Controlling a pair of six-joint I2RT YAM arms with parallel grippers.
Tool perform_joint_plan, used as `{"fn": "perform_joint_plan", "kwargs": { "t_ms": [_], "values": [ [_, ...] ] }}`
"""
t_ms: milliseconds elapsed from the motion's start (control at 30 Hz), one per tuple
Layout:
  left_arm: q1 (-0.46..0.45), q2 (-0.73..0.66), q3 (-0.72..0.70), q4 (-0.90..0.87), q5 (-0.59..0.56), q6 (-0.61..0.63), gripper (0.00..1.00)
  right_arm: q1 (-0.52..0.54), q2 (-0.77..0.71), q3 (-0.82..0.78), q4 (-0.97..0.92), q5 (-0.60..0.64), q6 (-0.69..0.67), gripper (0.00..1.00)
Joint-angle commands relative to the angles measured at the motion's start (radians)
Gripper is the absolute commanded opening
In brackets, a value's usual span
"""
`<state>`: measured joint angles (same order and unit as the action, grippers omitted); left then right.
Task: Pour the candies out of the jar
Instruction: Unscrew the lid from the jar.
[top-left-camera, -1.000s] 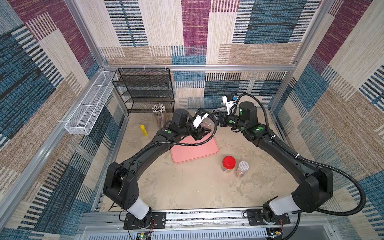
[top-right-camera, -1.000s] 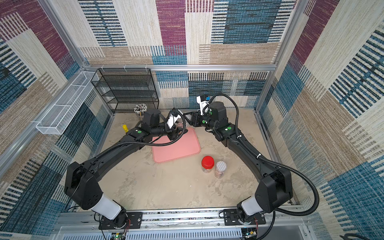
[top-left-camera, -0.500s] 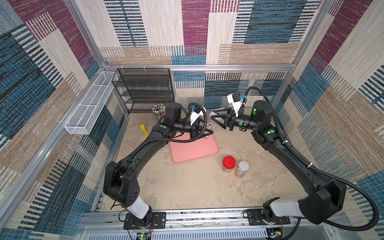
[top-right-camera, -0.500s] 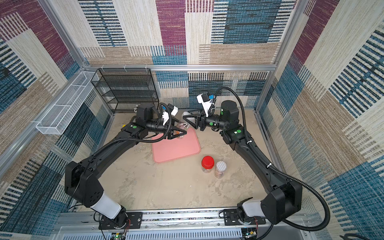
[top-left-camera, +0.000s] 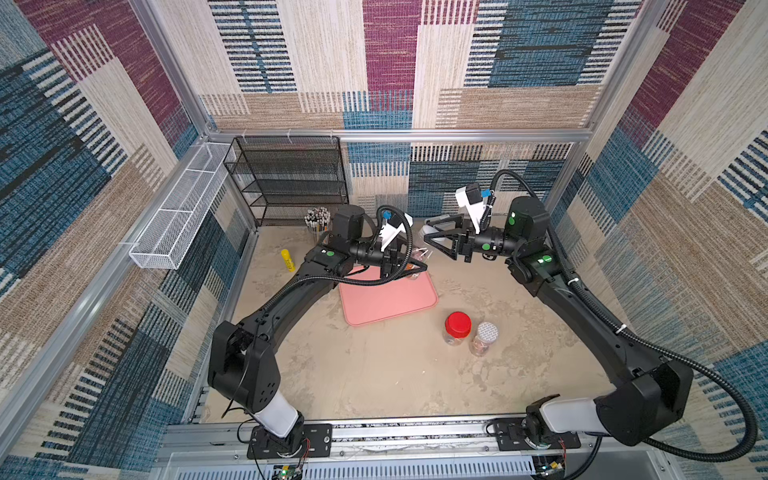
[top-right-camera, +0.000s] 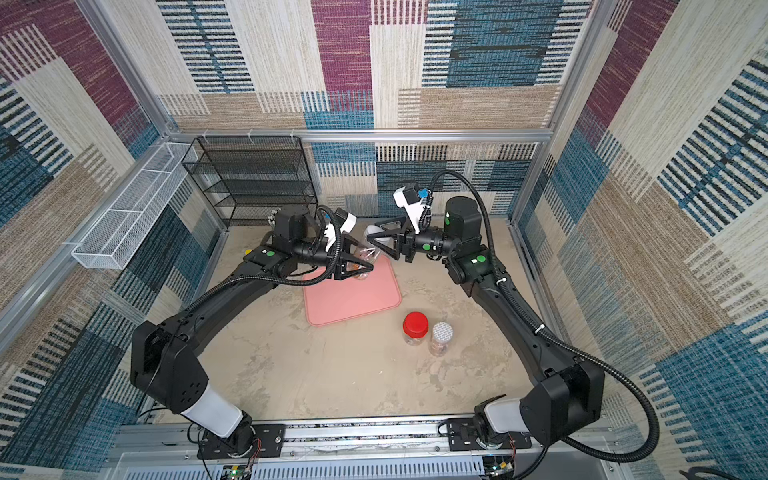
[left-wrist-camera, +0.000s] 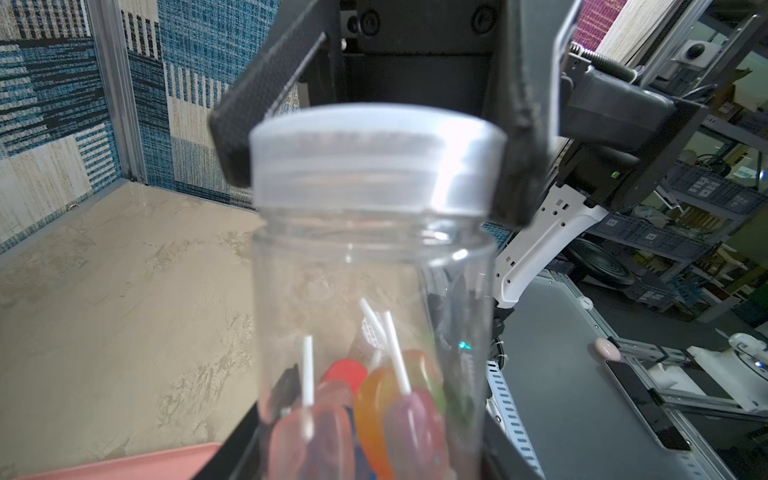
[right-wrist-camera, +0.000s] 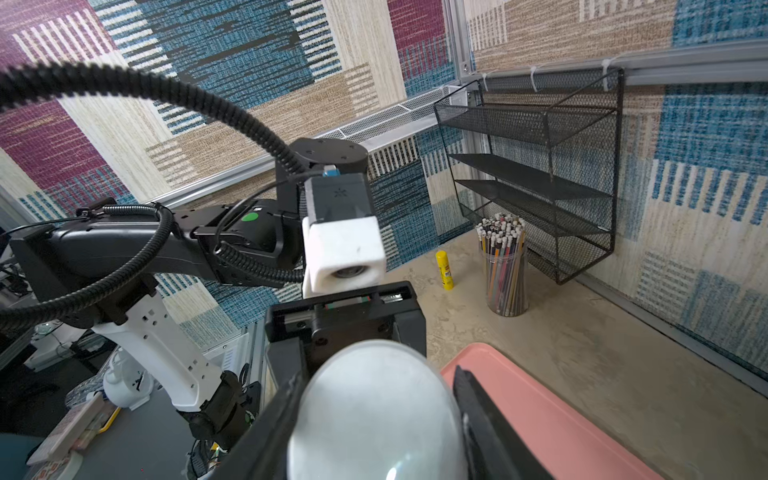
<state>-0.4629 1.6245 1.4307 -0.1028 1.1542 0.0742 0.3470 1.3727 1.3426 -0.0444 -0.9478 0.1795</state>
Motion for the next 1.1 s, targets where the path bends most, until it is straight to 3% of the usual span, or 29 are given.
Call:
{"fn": "perform_joint_plan", "kwargs": {
  "t_ms": [0,233,533,800,967,1067],
  "values": [
    [0.003,0.006,0.005,-0.044,-0.016,0.013,0.0,-0.005,0.003,0.025,0.066,-0.085,0.012,0.39],
    [0.003,0.0,0.005,-0.034,-0.04,0.009,0.0,-0.005,0.023,0.034,0.044,-0.066,0.001,0.44],
    [0.003,-0.004,0.007,-0.019,-0.059,-0.006,0.0,-0.005,0.021,0.006,0.046,-0.01,-0.013,0.61],
    [0.003,-0.004,0.003,-0.002,-0.071,-0.019,0.0,-0.005,0.018,-0.001,0.054,-0.007,-0.011,0.68],
    [0.003,-0.006,-0.001,0.005,-0.08,-0.022,0.0,-0.005,0.012,0.0,0.054,0.02,0.005,0.84],
    [0.003,-0.008,-0.01,0.008,-0.11,-0.022,0.0,-0.005,0.015,0.027,0.019,0.114,0.039,0.92]
  ]
}}
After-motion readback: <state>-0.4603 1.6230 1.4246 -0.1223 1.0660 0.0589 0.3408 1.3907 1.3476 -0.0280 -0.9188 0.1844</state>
